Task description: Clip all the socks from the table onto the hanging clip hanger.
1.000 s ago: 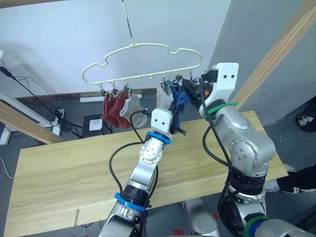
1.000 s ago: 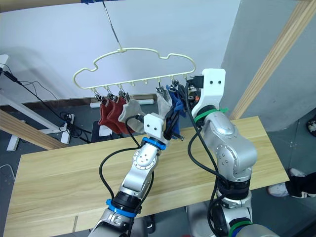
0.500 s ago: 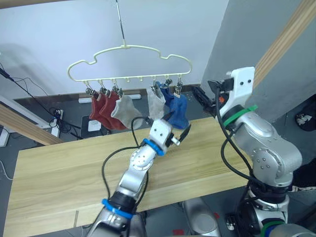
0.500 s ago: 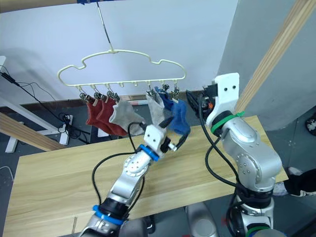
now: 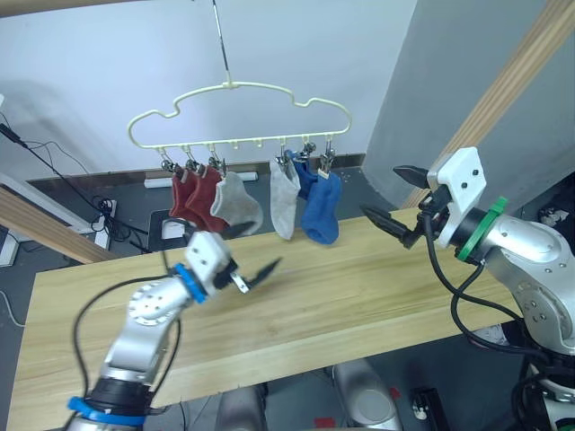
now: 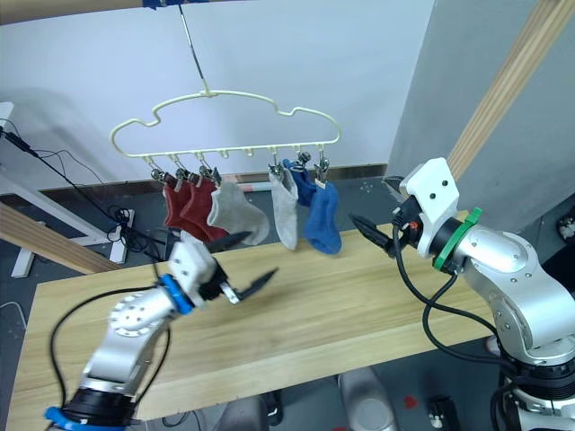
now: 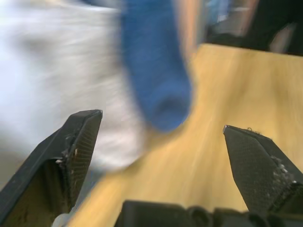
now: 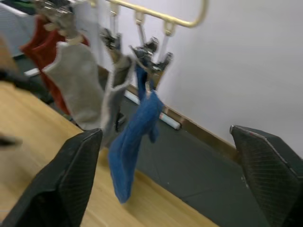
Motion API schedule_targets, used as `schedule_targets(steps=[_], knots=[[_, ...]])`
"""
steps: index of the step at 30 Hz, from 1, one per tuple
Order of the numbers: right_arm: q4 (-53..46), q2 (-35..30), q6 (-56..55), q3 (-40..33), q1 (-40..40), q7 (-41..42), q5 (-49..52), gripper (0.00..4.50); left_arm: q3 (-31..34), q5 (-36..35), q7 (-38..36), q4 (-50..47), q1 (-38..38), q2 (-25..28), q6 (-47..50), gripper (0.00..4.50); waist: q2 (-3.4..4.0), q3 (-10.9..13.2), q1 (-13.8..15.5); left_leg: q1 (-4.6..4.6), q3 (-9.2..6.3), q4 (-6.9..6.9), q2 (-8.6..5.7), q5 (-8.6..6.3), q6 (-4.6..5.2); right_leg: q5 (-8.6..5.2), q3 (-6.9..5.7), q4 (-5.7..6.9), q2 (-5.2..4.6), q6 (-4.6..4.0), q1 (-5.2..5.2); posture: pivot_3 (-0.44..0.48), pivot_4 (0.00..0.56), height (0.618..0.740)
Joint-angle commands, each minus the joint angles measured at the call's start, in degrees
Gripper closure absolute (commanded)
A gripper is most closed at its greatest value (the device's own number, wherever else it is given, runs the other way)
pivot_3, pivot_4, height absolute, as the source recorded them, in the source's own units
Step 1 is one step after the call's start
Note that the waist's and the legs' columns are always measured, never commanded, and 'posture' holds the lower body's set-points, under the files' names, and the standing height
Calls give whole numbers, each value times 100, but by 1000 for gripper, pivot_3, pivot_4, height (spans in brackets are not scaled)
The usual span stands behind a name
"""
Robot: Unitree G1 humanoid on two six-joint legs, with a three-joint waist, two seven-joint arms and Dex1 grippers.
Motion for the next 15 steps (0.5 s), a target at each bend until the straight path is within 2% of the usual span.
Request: schedule_targets(steps=[1, 3, 6, 7, 11, 15], knots=[[323, -555, -721, -164, -59, 886, -35, 8, 800, -996, -415, -974, 605, 729, 1107, 34, -14, -13, 32, -2, 1, 0, 0, 0, 0, 1, 0, -6, -2, 2, 0, -190, 222, 740], [565, -795, -1033, -203, -75, 1263, -42, 8, 1240, -1308, -523, -1262, 906, 1147, 1629, 34, -20, -26, 43, -2, 8, -6, 4, 0, 0, 2, 3, -11, -2, 2, -3, -173, 213, 740], [918, -1051, -1450, -194, -46, 1690, -93, 8, 1628, -1474, -481, -1391, 1071, 1499, 2144, 34, -8, -71, 145, -1, 6, -9, 4, 0, 0, 1, -2, -8, -1, 0, -6, -152, 200, 740], [1033, -1107, -1537, -203, -31, 1778, -111, 8, 1749, -1423, -431, -1384, 1102, 1558, 2231, 34, -4, -97, 174, -1, 6, -9, 4, 0, 0, 1, -1, -9, -1, 0, -6, -142, 192, 740], [1330, -1316, -1756, -281, 42, 2134, -74, 8, 2007, -432, 19, -1136, 1246, 1816, 2136, 34, -18, -148, 295, 0, 11, -1, -1, 0, 0, 2, 1, -14, -5, 1, 0, -124, 181, 740], [1522, -1437, -1976, -230, 16, 2366, -122, 8, 2287, -513, -223, -697, 1029, 2009, 2159, 34, -19, -191, 341, 2, 10, -1, 1, 0, 0, 3, -1, -9, -2, -2, -2, -125, 169, 740]])
